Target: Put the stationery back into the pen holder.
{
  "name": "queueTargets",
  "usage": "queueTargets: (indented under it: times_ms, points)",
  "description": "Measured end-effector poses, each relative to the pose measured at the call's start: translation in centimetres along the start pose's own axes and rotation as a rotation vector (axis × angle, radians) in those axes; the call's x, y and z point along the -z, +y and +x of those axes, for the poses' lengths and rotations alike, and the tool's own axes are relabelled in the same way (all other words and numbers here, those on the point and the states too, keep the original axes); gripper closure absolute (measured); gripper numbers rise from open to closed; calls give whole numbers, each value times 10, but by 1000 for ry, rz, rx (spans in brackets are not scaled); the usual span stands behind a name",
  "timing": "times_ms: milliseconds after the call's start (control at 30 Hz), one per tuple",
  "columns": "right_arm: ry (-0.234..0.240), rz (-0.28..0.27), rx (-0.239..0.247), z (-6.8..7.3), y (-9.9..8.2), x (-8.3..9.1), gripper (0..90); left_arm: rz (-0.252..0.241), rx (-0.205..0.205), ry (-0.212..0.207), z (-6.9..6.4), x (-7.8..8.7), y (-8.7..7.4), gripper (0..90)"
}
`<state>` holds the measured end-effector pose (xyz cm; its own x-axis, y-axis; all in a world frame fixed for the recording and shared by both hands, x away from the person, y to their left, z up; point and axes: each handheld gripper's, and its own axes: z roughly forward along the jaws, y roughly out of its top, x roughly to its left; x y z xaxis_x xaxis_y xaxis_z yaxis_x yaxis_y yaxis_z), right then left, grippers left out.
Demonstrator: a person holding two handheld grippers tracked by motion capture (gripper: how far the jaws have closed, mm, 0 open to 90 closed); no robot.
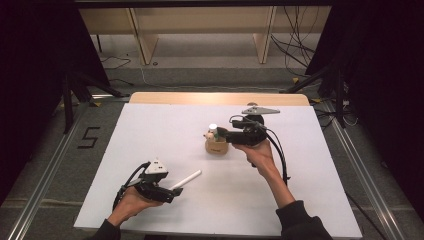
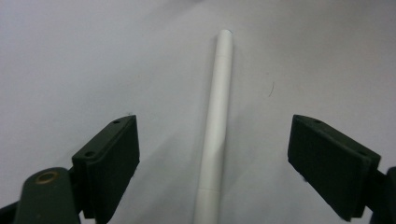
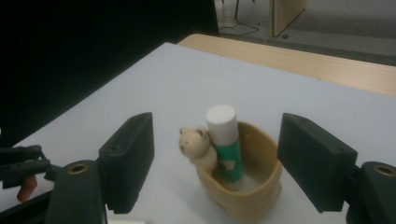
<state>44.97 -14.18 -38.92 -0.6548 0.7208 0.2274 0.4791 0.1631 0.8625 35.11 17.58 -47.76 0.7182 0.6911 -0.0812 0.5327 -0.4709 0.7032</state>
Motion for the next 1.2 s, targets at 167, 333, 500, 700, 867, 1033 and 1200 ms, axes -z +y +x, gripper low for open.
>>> queueTargets:
  times_ms: [167, 333, 500, 700, 867, 1033, 1200]
  points:
    - [8, -14, 17, 4, -13, 17, 274, 23, -2, 1, 0, 0, 2, 177]
    - [21, -2, 15, 8, -30, 27, 261, 60, -1, -6, -1, 0, 3, 196]
    - [20, 1, 26, 11, -45, 36, 253, 87, -8, -14, -1, 0, 5, 212]
    - [22, 2, 44, 18, -58, 45, 245, 104, -10, -20, -1, 2, 8, 238]
    - [27, 2, 48, 24, -67, 50, 235, 140, -20, -20, -2, 1, 9, 279]
    - [36, -3, 44, 27, -77, 54, 225, 174, -33, -24, -3, 0, 11, 318]
    - [48, 7, 37, 27, -86, 57, 221, 204, -50, -22, -2, 2, 16, 366]
